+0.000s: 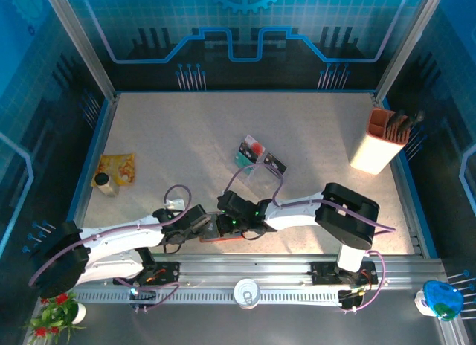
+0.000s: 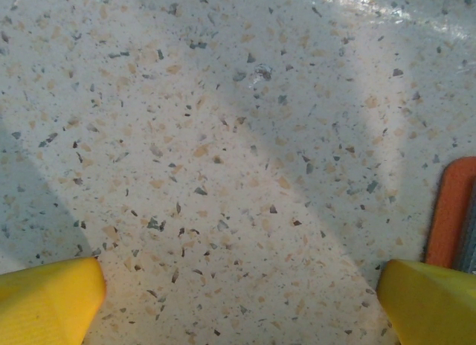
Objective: Put the credit cards into the card holder
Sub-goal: Insert the credit card into the card slot.
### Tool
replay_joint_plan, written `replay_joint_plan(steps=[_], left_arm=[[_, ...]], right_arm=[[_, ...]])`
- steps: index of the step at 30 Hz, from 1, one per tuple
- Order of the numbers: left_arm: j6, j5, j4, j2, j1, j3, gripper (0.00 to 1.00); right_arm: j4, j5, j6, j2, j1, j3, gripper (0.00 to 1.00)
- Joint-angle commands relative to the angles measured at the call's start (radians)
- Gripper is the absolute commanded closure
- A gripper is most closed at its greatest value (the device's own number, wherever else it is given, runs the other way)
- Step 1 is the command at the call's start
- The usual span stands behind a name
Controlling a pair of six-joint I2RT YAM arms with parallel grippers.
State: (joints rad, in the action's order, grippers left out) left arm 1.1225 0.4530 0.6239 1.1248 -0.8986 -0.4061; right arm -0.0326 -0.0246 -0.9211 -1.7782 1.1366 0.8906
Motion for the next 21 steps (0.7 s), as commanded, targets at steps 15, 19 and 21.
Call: replay_joint_plan(steps=[15,19,21], left_arm=[[-0.057,-0.062,-0.022,-0.086,0.023,-0.001,0.01],[-0.081,-0.049,0.054,-0.202,0.05,-0.035,0.01],[-0.097,-0.049,0.078,-0.249,0.065,-0.057,0.01]], right_arm=[[0.046,0.016,0.07,0.214,-0.065,-0.071,0.94],[0.08,0.011,0.093,0.313,-0.124,-0.131,0.83],[0.091,0.016,0.11,0.349,-0.149,-0.153,0.77]])
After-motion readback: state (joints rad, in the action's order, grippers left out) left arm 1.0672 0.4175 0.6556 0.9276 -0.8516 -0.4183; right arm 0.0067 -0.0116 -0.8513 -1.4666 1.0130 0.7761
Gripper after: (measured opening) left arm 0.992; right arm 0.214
